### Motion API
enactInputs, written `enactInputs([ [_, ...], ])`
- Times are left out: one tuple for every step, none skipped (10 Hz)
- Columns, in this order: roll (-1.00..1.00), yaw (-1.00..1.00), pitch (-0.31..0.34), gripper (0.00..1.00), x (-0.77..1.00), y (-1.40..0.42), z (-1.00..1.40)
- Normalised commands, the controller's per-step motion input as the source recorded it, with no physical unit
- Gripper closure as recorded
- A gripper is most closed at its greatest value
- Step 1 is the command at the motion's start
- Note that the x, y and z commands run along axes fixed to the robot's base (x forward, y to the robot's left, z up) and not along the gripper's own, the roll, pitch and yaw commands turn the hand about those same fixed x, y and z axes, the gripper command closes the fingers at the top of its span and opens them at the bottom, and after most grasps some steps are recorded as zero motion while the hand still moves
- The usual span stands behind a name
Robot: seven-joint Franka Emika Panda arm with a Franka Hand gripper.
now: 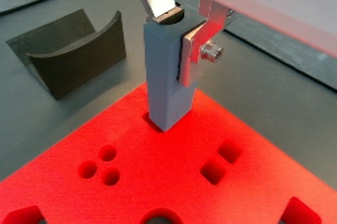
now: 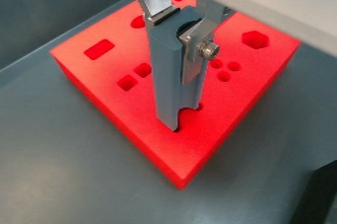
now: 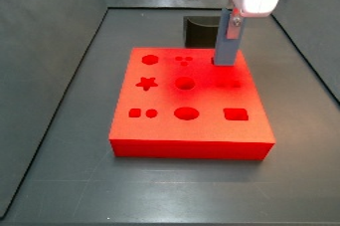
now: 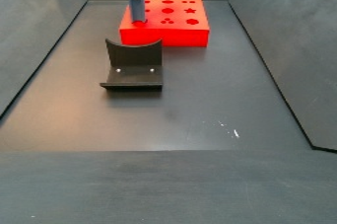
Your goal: Insert the arch object.
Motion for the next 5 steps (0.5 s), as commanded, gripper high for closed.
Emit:
enactInputs([
  [0.04, 0.00, 0.000, 1.00, -0.26, 0.04, 0.00],
  [0.01, 0.00, 0.000, 1.00, -0.08, 0.00, -0.03],
  [0.00, 0.00, 0.000, 1.00, 0.00, -0.01, -0.06],
  [0.02, 0.00, 0.000, 1.00, 0.07, -0.06, -0.14],
  [0.03, 0.00, 0.000, 1.00, 0.20, -0.03, -0.31],
])
